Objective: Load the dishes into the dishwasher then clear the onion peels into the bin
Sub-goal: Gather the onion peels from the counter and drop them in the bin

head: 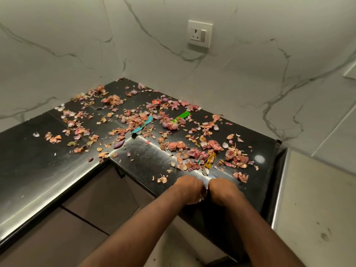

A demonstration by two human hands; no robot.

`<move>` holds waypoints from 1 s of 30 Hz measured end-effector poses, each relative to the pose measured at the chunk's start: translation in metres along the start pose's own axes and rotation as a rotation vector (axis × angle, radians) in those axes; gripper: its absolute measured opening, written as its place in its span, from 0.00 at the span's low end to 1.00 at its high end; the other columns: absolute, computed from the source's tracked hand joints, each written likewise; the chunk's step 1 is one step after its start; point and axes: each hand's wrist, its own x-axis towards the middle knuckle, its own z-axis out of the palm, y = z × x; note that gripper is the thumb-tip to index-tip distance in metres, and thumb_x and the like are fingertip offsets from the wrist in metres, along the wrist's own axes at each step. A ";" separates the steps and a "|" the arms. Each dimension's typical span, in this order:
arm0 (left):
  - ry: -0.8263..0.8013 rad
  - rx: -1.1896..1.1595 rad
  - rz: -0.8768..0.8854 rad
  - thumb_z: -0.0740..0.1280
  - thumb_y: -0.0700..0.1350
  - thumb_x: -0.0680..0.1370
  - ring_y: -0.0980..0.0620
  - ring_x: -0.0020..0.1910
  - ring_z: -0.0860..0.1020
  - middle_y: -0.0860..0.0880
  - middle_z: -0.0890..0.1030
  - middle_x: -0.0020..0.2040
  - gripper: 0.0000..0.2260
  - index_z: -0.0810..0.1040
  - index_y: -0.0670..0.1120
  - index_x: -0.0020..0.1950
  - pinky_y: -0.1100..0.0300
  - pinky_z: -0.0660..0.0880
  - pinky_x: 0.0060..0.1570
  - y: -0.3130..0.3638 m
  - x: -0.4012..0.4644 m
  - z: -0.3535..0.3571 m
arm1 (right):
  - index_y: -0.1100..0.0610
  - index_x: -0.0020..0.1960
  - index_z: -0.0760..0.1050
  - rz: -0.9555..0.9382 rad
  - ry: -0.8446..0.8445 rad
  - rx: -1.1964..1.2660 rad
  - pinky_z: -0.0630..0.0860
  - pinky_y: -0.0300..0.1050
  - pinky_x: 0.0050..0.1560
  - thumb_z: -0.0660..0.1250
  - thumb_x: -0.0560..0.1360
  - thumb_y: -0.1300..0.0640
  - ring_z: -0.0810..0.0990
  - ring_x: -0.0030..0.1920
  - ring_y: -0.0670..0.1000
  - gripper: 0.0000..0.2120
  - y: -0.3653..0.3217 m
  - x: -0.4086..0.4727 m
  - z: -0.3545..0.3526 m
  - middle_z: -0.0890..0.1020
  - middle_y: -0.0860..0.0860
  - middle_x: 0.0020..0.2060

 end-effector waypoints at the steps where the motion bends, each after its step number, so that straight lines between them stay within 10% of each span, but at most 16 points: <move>1: -0.013 -0.029 -0.009 0.70 0.51 0.80 0.41 0.57 0.82 0.44 0.84 0.57 0.12 0.83 0.47 0.60 0.50 0.78 0.55 -0.003 0.005 -0.004 | 0.54 0.69 0.78 -0.001 -0.009 -0.010 0.77 0.52 0.60 0.69 0.79 0.54 0.80 0.65 0.59 0.18 -0.002 0.004 -0.004 0.81 0.55 0.66; 12: -0.109 -0.393 -0.015 0.76 0.51 0.77 0.52 0.45 0.84 0.53 0.83 0.50 0.11 0.78 0.54 0.56 0.56 0.80 0.50 -0.052 0.037 0.009 | 0.54 0.57 0.81 0.059 -0.041 -0.081 0.78 0.49 0.51 0.69 0.80 0.53 0.84 0.55 0.54 0.08 -0.023 0.033 -0.018 0.85 0.52 0.55; 26: -0.219 -0.361 0.213 0.69 0.59 0.79 0.55 0.55 0.80 0.53 0.82 0.55 0.12 0.80 0.55 0.58 0.63 0.75 0.58 -0.082 0.067 0.001 | 0.62 0.69 0.77 0.160 -0.073 0.076 0.74 0.57 0.69 0.60 0.85 0.61 0.77 0.70 0.61 0.16 -0.017 0.045 -0.026 0.78 0.60 0.70; 30: -0.304 -0.464 0.293 0.71 0.58 0.79 0.68 0.45 0.79 0.59 0.82 0.46 0.09 0.81 0.53 0.51 0.74 0.71 0.45 -0.095 0.076 -0.012 | 0.62 0.68 0.78 0.286 -0.057 0.116 0.77 0.56 0.66 0.59 0.84 0.63 0.79 0.68 0.61 0.16 -0.031 0.040 -0.033 0.80 0.60 0.68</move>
